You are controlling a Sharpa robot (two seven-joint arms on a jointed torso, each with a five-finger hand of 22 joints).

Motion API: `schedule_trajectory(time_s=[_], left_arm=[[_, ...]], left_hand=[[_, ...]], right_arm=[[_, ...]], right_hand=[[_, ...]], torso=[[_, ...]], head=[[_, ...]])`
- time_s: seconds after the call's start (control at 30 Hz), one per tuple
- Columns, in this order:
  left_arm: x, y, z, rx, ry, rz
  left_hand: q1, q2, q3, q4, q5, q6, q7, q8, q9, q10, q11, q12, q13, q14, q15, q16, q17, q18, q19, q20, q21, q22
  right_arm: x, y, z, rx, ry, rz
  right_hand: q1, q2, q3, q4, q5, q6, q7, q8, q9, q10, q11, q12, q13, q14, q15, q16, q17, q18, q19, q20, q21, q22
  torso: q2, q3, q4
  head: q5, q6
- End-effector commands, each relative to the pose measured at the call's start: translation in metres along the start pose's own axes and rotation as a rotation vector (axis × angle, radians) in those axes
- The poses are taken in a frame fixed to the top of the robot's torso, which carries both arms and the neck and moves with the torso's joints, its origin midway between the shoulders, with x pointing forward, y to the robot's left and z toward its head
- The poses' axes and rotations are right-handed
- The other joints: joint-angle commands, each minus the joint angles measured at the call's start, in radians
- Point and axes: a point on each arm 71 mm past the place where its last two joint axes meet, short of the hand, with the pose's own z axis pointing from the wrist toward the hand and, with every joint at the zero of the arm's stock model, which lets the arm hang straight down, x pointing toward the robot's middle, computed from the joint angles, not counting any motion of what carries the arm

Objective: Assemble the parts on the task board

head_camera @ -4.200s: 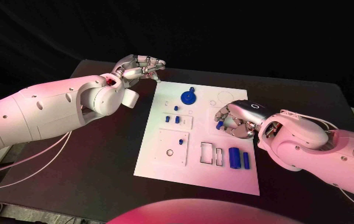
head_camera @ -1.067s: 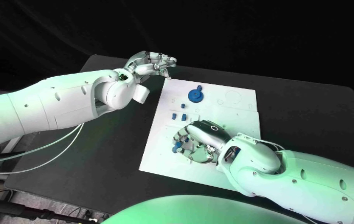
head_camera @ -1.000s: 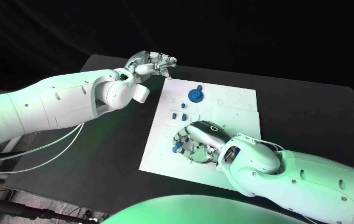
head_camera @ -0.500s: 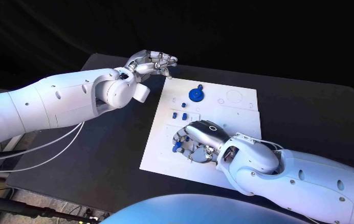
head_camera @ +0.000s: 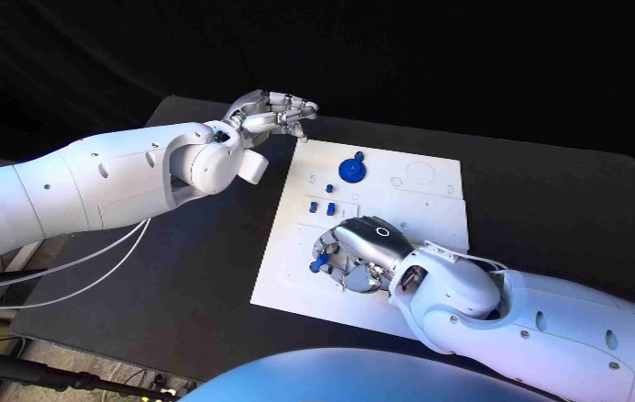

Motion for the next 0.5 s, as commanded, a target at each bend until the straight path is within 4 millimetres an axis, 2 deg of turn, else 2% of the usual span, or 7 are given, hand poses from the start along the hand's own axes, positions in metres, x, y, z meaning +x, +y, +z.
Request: schedule_trajectory(time_s=[0.03,0.27,0.37,0.43,0.5], left_arm=[[0.0021,-0.0007,0.0002,0.003,0.020,-0.009],[0.0022,-0.0006,0.0003,0.002,0.021,-0.010],[0.0024,-0.0006,0.0004,0.002,0.022,-0.010],[0.0027,-0.0006,0.0005,0.002,0.023,-0.010],[0.0029,-0.0006,0.0005,0.002,0.023,-0.010]], left_hand=[[-0.002,0.007,-0.007,0.001,0.002,-0.006,0.002,-0.005,0.001,-0.005,-0.001,0.005,0.001,-0.006,0.004,-0.006,-0.001,0.013,0.002,0.005,-0.006,-0.001],[-0.002,0.007,-0.007,0.001,0.002,-0.006,0.002,-0.005,0.001,-0.005,-0.001,0.005,0.001,-0.006,0.004,-0.006,-0.001,0.013,0.002,0.005,-0.006,-0.001],[-0.002,0.007,-0.007,0.001,0.002,-0.006,0.002,-0.005,0.001,-0.005,-0.001,0.005,0.001,-0.006,0.004,-0.006,-0.001,0.013,0.002,0.005,-0.006,-0.001],[-0.002,0.007,-0.007,0.001,0.002,-0.006,0.002,-0.005,0.001,-0.005,-0.001,0.005,0.001,-0.006,0.004,-0.006,-0.001,0.013,0.002,0.005,-0.006,-0.001],[-0.002,0.007,-0.007,0.001,0.002,-0.006,0.002,-0.005,0.001,-0.005,-0.001,0.005,0.001,-0.006,0.004,-0.006,-0.001,0.013,0.002,0.005,-0.006,-0.001]], right_arm=[[0.0007,0.0001,-0.0008,0.009,0.002,-0.027],[0.0034,0.0040,0.0012,0.001,0.033,-0.037],[0.0055,0.0067,0.0035,-0.001,0.055,-0.048],[0.0066,0.0083,0.0049,-0.001,0.066,-0.055],[0.0071,0.0090,0.0058,0.001,0.071,-0.062]], right_hand=[[-0.006,-0.001,0.000,-0.003,0.003,0.005,0.001,0.030,0.052,0.005,0.003,-0.006,0.001,0.000,-0.002,0.005,-0.001,-0.012,0.033,-0.006,0.004,0.177],[-0.018,-0.009,-0.005,0.000,0.001,-0.001,0.002,0.030,0.054,0.004,0.005,-0.012,0.002,-0.001,0.000,0.003,-0.004,-0.011,0.031,-0.005,-0.002,0.176],[-0.043,-0.027,-0.020,0.011,0.009,-0.014,0.005,0.024,0.053,0.006,0.007,-0.019,0.004,-0.001,0.002,0.004,-0.002,-0.010,0.030,-0.003,-0.007,0.175],[-0.058,-0.043,-0.032,0.018,0.012,-0.037,0.008,0.010,0.047,0.007,0.008,-0.022,0.007,0.000,0.003,0.009,0.005,-0.010,0.030,-0.002,-0.008,0.175],[-0.062,-0.048,-0.036,0.021,0.012,-0.047,0.008,0.003,0.043,0.008,0.008,-0.023,0.009,0.001,0.003,0.011,0.007,-0.010,0.030,-0.001,-0.007,0.176]], torso=[[-0.001,-0.0001,-0.0009],[0.000,0.0000,-0.0010],[0.000,-0.0003,-0.0013],[-0.001,-0.0004,-0.0005],[0.000,-0.0003,0.0003]], head=[[0.000,-0.001],[0.000,0.000],[-0.001,0.000],[-0.002,-0.001],[-0.003,-0.001]])
